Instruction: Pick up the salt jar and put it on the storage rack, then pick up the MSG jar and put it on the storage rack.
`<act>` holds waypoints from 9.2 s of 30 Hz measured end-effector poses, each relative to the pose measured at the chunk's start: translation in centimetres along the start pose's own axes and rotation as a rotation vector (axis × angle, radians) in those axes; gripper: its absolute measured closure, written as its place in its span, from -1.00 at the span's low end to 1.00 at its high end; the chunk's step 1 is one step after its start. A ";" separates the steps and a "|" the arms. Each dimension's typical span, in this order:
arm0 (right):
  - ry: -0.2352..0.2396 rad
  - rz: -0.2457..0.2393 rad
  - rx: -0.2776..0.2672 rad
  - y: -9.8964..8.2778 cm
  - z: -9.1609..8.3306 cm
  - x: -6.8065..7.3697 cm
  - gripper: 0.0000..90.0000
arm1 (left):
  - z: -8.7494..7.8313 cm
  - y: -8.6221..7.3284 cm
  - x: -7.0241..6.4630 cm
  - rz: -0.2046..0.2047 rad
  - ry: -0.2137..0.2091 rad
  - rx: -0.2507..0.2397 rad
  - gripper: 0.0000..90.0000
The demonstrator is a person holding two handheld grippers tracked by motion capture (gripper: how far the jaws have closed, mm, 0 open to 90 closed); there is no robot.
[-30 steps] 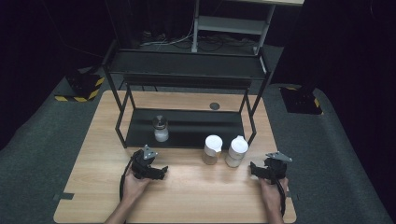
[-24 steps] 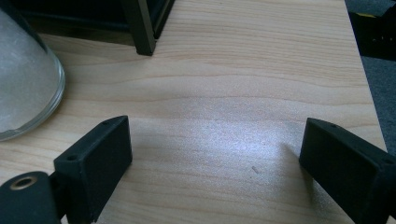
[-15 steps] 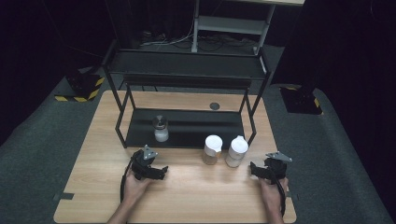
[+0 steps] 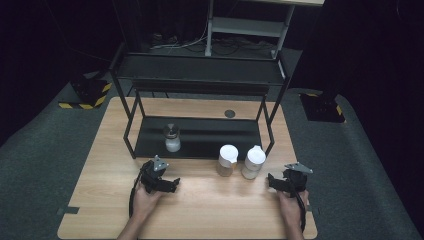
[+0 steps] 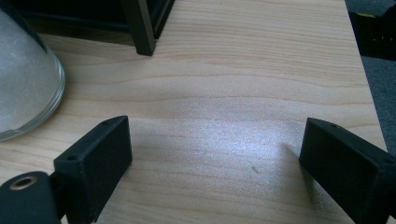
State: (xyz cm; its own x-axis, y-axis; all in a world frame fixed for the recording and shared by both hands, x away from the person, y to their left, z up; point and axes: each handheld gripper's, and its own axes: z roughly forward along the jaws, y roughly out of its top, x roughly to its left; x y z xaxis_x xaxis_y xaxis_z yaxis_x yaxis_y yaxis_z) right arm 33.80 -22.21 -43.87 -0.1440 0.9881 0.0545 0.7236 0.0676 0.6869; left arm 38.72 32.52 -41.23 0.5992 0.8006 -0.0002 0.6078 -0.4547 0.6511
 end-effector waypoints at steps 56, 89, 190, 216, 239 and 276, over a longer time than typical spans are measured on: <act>0.000 0.001 0.001 0.0 0.0 0.0 -0.81 | 0.0 0.0 0.0 0.003 0.001 0.001 -0.91; -0.018 0.018 0.013 0.1 0.0 -0.2 -0.90 | 0.0 0.0 0.0 0.003 0.001 0.001 -0.91; 0.208 -0.089 -0.138 2.5 -1.4 5.2 -0.70 | 0.0 0.0 0.0 0.001 0.001 0.000 -0.91; 0.205 -0.098 -0.168 2.6 -1.1 5.5 -0.36 | 0.0 0.0 0.0 0.003 0.001 0.001 -0.91; 0.190 -0.123 -0.188 2.1 -1.2 5.8 -0.33 | 0.0 0.0 0.0 0.001 0.001 0.000 -0.91; 0.217 -0.158 -0.195 5.5 -1.6 5.6 -0.33 | 0.0 0.0 0.0 0.003 0.002 0.001 -0.91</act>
State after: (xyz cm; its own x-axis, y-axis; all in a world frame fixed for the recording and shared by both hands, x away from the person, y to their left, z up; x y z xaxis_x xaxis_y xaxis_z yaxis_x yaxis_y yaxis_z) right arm 35.85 -16.52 -38.65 -0.4003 0.9133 0.0748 0.5407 0.1695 0.8239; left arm 38.72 32.51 -41.21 0.6003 0.7998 0.0031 0.6061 -0.4574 0.6507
